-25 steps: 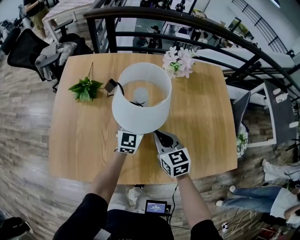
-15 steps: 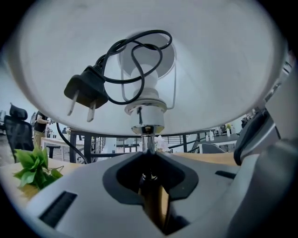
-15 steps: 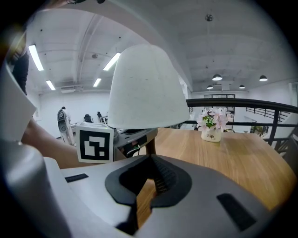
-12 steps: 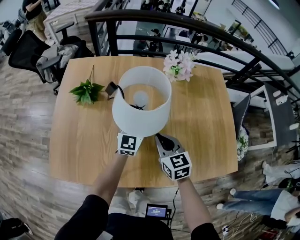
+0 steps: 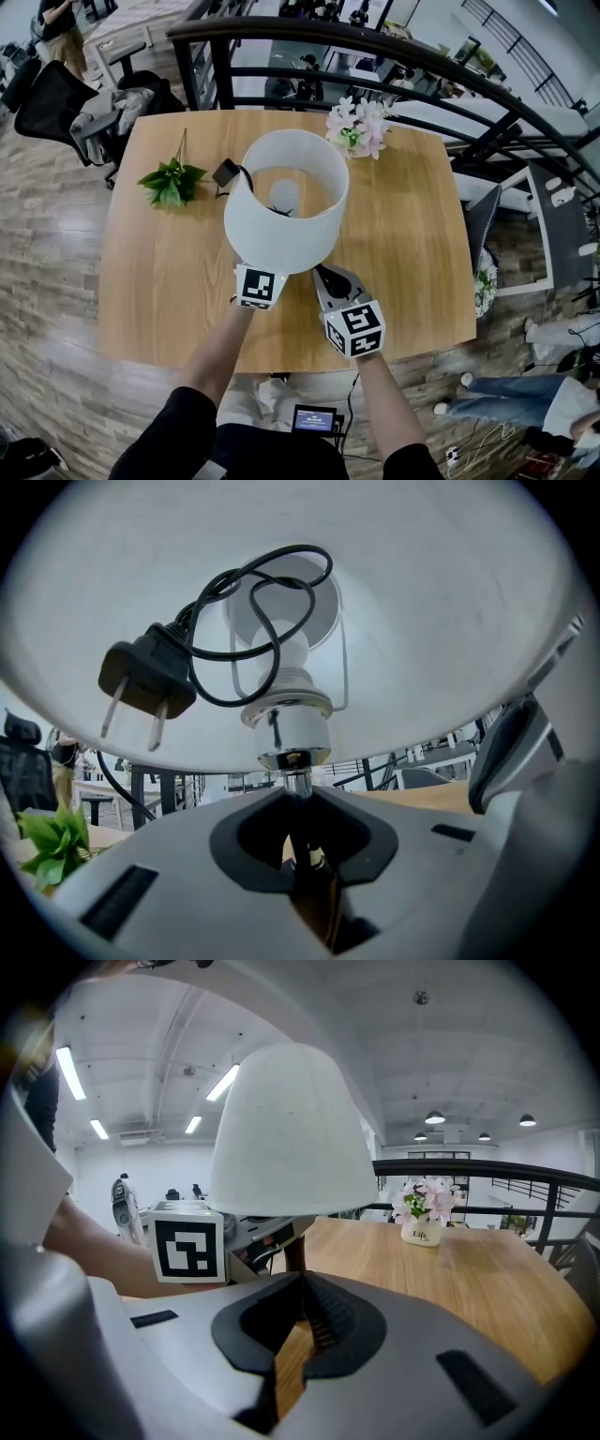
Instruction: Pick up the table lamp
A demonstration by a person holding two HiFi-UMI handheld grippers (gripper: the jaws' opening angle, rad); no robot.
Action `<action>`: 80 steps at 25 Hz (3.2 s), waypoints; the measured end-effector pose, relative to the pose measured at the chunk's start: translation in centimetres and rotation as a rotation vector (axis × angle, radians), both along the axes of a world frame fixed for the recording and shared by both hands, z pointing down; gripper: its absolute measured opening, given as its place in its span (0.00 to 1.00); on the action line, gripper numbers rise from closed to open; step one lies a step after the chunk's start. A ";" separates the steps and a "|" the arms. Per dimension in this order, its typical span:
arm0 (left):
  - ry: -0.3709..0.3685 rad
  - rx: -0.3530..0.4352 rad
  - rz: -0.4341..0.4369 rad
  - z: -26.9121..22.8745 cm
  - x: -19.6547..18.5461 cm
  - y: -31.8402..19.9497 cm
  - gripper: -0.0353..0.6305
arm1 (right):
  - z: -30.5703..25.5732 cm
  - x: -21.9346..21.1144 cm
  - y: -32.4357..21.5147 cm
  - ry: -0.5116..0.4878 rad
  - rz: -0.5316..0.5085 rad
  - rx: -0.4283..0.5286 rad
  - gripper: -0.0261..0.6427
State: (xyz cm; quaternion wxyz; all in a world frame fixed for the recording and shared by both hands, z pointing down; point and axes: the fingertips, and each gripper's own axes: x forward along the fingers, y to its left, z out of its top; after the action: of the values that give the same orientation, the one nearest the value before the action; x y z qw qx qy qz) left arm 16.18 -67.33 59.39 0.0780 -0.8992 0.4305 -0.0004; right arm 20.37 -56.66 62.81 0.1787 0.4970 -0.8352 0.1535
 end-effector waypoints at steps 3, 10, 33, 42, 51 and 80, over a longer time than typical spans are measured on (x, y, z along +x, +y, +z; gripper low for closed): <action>-0.003 0.013 0.023 -0.7 0.4 0.8 0.15 | -0.4 0.0 0.1 0.000 0.004 0.009 0.08; 0.017 0.001 0.052 -3.0 -0.2 2.3 0.15 | -2.7 1.0 0.6 0.003 0.034 0.040 0.08; 0.009 -0.029 0.076 -12.5 -2.7 13.1 0.14 | -19.3 2.7 4.7 -0.010 0.021 0.287 0.08; 0.008 -0.048 0.048 -13.6 -3.4 17.0 0.14 | -20.3 2.0 8.3 -0.022 -0.009 0.303 0.08; 0.014 -0.041 0.060 -14.4 -5.0 20.7 0.14 | -21.2 0.3 12.1 -0.013 0.001 0.326 0.08; 0.062 -0.098 0.227 -13.4 -19.1 47.8 0.14 | -20.8 -14.6 40.9 0.030 0.187 0.295 0.08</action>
State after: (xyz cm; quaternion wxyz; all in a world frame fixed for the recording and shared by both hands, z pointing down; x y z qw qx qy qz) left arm -2.95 -19.52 45.96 0.0202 -0.9445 0.3274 0.0152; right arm 5.77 -15.75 42.00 0.1012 0.5955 -0.7960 0.0376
